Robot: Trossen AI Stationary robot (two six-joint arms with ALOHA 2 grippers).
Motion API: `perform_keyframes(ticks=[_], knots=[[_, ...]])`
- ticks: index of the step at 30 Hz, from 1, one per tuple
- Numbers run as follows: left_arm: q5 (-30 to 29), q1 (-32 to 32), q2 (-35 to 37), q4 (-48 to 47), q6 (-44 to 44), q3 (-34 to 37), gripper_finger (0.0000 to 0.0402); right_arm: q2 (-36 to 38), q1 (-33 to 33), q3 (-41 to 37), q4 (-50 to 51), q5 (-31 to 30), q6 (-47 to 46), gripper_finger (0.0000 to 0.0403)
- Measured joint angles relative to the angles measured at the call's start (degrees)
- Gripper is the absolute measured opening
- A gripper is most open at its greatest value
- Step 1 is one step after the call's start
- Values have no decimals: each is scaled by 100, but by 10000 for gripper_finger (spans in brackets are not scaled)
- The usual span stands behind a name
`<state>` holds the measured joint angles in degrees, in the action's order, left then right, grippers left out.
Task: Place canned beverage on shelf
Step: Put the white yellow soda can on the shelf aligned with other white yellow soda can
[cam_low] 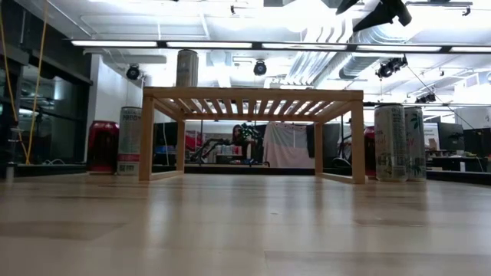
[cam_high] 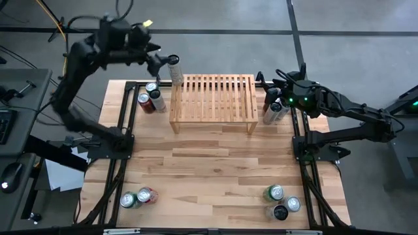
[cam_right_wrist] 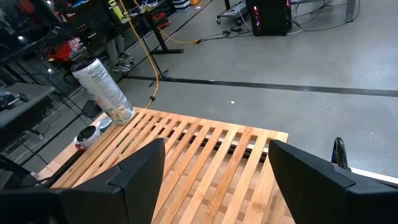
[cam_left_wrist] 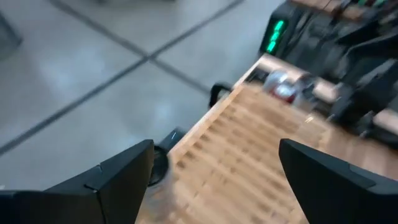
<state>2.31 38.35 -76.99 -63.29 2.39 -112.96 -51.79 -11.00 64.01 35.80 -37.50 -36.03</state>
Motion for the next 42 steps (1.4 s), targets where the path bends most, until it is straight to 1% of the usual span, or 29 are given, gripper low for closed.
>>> perform_keyframes(ticks=[5,8,11,14,18,22,31,33,37,39,42], knots=[[42,-491,1388,1945,322,2285,335,0,0,0,-5,0,0,272],[347,-789,2136,3259,514,3554,335,0,0,0,-5,0,0,272],[612,-1066,2723,4340,861,4542,335,0,0,0,-5,9,35,272],[598,-1273,3160,4804,1108,5167,334,0,0,0,-5,176,168,272],[571,-1402,3583,4818,1256,5602,334,0,0,0,-5,606,504,272],[506,-1417,3792,4789,1255,5708,334,0,0,0,-5,872,721,272],[500,-1417,3828,4766,1250,5708,334,0,0,0,-5,884,755,272],[501,-1417,3827,4778,1254,5708,334,0,0,0,1,883,501,272],[501,-1417,3796,4772,1353,5708,334,0,-171,0,325,868,-788,272],[499,-1415,3781,4779,1489,5708,334,0,-382,0,762,918,-1367,272],[496,-1415,3745,4783,1602,5708,334,-70,-733,0,1735,1081,-2190,272]])
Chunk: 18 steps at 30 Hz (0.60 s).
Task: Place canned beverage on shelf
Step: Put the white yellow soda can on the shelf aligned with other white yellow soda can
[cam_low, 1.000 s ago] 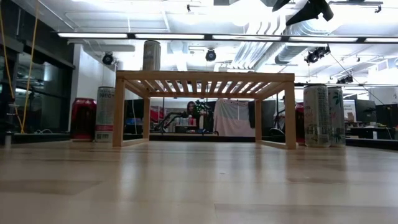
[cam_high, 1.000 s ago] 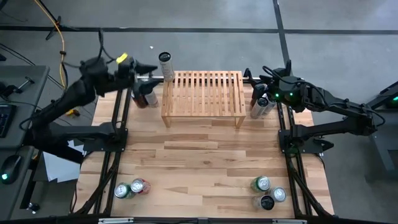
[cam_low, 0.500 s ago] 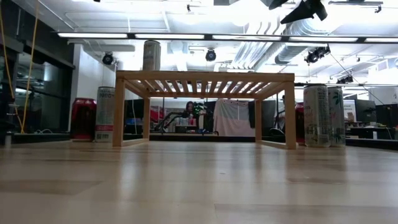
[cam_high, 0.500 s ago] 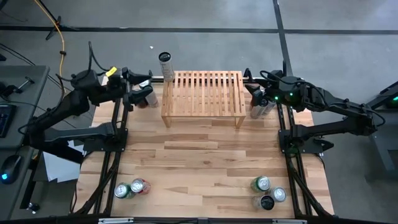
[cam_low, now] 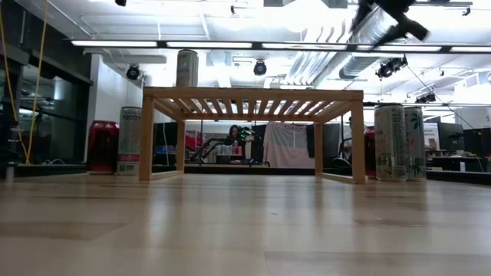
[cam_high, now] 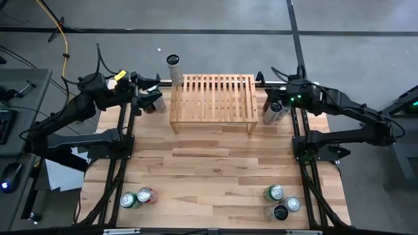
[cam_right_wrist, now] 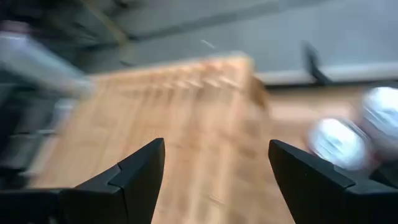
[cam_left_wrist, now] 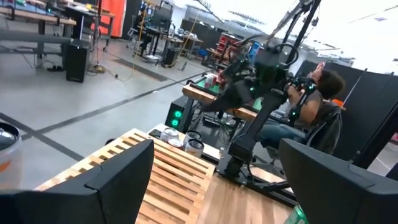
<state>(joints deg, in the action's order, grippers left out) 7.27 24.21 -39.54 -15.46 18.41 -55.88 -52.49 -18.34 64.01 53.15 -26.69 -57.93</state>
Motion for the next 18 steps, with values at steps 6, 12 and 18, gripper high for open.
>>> perform_keyframes(ticks=[6,12,18], knots=[[-14,0,-65,-6,7,0,334,-509,-251,0,1360,274,-864,272],[-15,0,-105,-6,8,0,334,-1103,-252,0,1606,56,-1133,272],[-15,0,-106,-11,103,0,334,-1625,-268,0,1945,-14,-1278,272]])
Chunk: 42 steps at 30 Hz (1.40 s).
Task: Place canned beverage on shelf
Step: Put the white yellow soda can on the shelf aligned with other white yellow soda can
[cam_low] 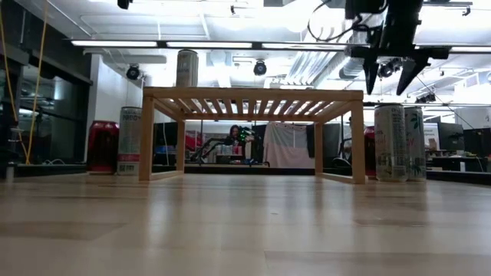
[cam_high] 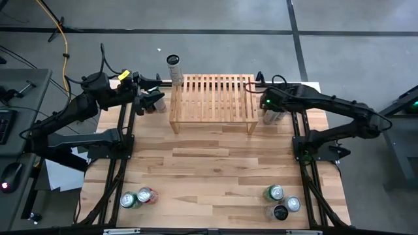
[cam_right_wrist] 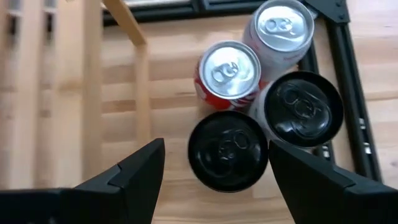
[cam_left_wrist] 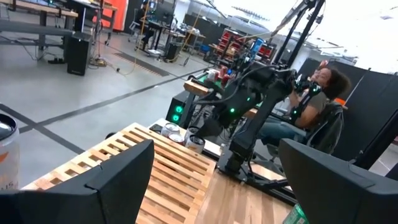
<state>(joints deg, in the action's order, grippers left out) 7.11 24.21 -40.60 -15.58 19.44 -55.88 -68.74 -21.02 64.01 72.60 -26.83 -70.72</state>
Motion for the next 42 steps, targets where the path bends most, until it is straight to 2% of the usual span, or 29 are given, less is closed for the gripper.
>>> perform_keyframes(ticks=[10,22,42], knots=[[-2,0,0,0,-2,0,334,-272,2,0,485,-122,-527,272],[-2,2,0,-1,-4,0,334,-342,0,0,262,-382,-1027,272],[0,2,0,0,-9,0,334,-1180,0,0,326,-315,-1034,272]])
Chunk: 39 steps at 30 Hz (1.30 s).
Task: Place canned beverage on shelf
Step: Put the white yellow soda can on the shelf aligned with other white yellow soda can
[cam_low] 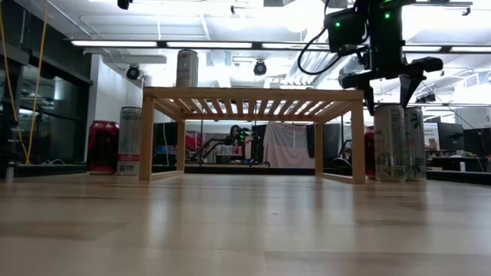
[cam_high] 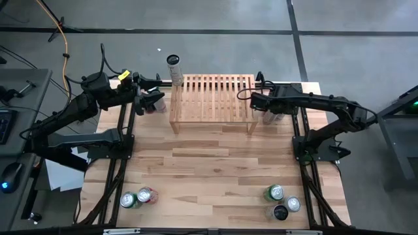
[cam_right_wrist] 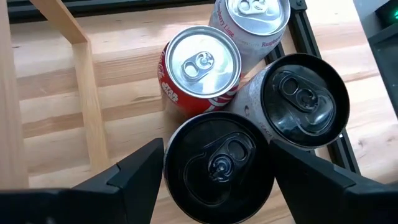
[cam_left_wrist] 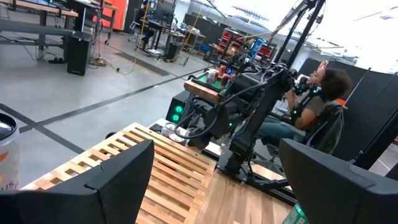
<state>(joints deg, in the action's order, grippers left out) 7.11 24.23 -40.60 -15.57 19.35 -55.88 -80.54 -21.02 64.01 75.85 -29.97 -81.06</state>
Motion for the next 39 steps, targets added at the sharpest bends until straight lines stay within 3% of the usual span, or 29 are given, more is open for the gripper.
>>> perform_keyframes(ticks=[39], knots=[[0,0,0,0,7,0,334,-82,32,0,-12,507,-118,273]])
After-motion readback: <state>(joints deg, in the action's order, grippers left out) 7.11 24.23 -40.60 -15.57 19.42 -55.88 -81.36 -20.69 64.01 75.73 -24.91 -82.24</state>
